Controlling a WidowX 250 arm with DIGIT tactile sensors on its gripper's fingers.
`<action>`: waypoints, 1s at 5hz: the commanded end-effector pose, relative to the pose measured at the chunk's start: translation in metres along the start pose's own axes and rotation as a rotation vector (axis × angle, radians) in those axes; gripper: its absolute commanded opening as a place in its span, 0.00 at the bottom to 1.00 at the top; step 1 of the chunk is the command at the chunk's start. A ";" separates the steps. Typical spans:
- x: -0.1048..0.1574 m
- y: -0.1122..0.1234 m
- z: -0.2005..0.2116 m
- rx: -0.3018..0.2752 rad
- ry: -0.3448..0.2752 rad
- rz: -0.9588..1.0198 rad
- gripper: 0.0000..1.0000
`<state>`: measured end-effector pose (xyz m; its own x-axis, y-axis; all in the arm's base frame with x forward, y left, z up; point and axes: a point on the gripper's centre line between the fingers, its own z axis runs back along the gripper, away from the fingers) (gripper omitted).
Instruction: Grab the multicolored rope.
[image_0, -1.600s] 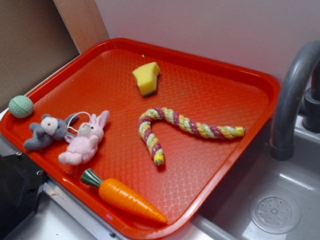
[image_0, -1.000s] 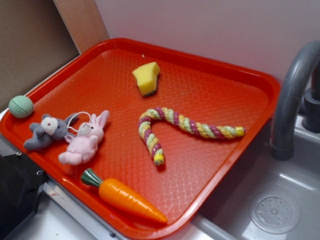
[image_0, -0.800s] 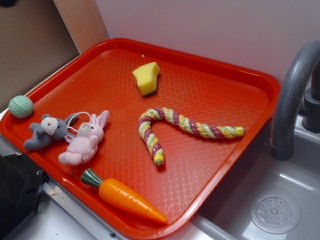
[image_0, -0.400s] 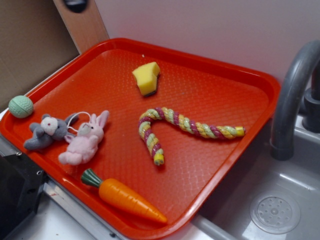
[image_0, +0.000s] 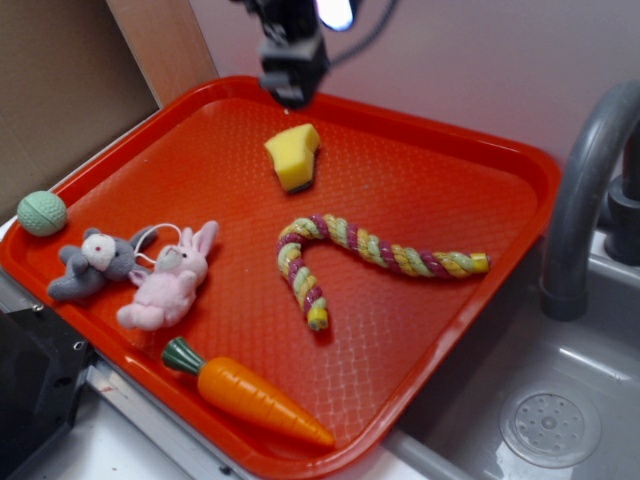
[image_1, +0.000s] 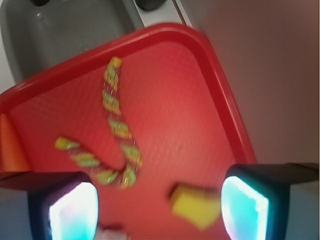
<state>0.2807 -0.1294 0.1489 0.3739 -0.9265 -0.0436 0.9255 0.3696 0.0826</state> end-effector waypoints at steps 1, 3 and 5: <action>0.027 -0.045 -0.035 -0.009 -0.044 -0.098 1.00; 0.020 -0.053 -0.080 0.028 -0.077 -0.035 1.00; 0.025 -0.045 -0.106 0.001 -0.165 -0.026 1.00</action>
<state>0.2585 -0.1474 0.0310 0.3462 -0.9343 0.0850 0.9347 0.3513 0.0538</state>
